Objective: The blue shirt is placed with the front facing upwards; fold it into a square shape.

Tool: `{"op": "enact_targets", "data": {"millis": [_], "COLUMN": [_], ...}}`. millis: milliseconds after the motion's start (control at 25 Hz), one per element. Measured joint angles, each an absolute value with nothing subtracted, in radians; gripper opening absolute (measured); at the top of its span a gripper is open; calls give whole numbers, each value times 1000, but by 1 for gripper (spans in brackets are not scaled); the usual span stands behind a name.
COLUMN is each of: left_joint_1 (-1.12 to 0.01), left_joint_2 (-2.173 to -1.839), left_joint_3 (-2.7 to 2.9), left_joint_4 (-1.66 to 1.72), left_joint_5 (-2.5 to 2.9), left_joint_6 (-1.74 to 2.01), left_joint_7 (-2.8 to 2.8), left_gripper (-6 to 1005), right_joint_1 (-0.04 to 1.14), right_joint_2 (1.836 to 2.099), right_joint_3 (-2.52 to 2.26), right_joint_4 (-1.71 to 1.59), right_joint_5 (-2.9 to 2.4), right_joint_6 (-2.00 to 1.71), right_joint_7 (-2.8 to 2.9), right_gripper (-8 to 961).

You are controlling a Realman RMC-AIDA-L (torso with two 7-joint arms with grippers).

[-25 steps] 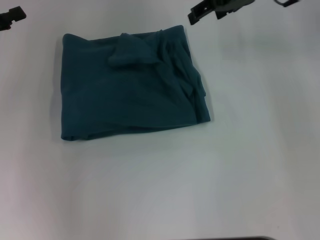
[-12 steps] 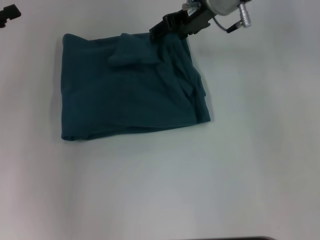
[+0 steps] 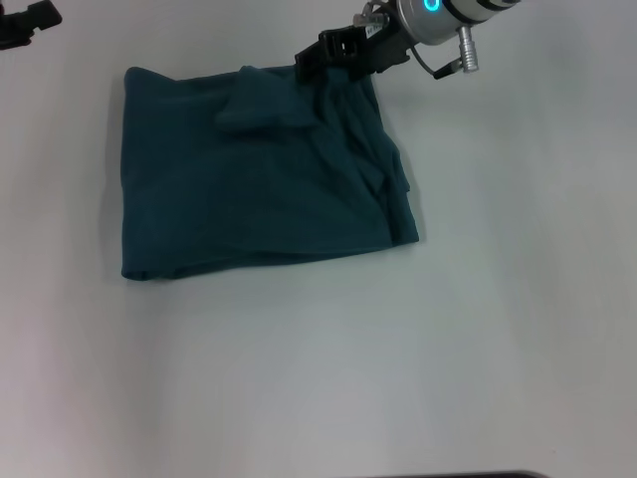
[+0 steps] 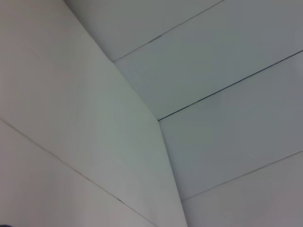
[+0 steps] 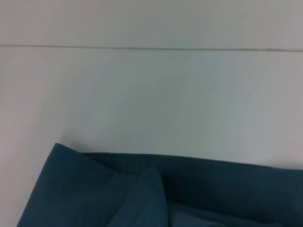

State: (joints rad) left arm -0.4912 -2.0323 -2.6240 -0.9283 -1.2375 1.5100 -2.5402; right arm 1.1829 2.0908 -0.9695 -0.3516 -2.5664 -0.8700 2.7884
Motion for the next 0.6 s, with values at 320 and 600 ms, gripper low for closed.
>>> {"op": "enact_targets", "data": {"millis": [320,600], "left_joint_1": [-497,-508], "left_joint_2": [-2036,-2045], "left_joint_3": [-2624,-2618], "left_joint_4": [-925,-925], "left_joint_5": [-1232,-1232], "left_joint_6": [1494,1479], "left_joint_7": [-2536,-2536], "left_gripper": [965,966], "right_joint_1": [1183,1183], "right_joint_2": [2092,2091], "right_joint_3": [-969,-968], "right_joint_4": [-334,-332], "right_joint_5": [-2564,-2565], "right_joint_6": [-848,-853], "right_joint_7": [2791,2791], "right_gripper": [669,413]}}
